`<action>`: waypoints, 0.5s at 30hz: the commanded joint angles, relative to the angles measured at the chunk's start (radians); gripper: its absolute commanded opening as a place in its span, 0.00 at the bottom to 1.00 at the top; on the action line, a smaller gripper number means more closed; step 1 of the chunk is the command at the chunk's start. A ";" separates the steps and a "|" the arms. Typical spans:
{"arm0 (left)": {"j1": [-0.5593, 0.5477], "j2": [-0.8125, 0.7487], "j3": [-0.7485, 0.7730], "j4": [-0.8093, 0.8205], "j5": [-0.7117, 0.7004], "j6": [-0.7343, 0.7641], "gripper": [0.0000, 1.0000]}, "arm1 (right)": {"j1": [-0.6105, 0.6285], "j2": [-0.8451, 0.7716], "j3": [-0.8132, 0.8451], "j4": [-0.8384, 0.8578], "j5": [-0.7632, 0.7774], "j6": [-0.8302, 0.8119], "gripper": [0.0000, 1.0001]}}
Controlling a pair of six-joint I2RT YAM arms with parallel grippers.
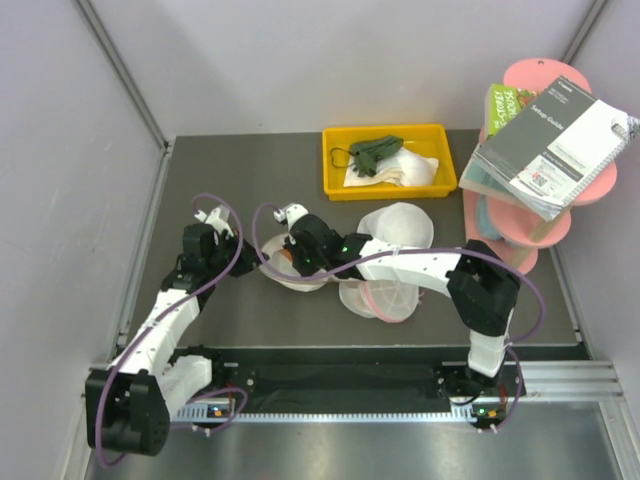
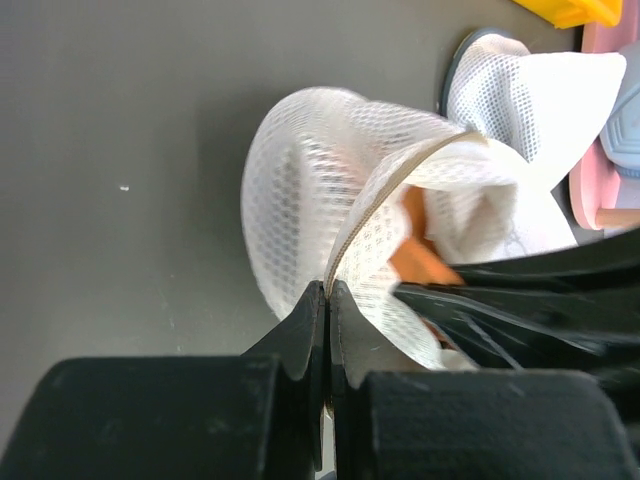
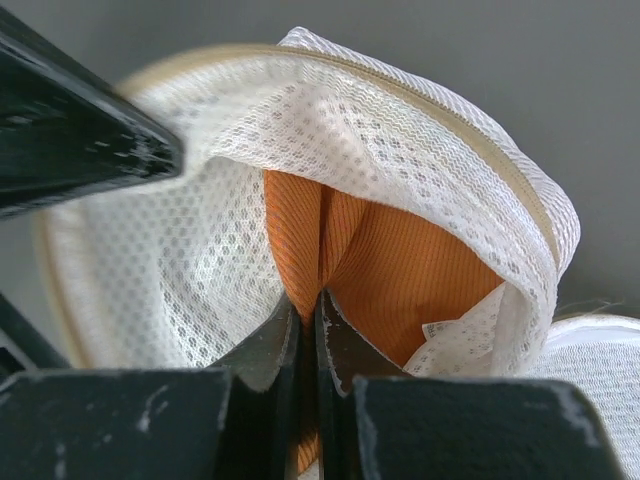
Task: Unzip the laundry bag and remove the bra
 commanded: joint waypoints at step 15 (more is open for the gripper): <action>-0.003 0.005 -0.038 0.054 0.007 0.029 0.00 | -0.031 -0.003 -0.043 0.142 -0.121 0.071 0.11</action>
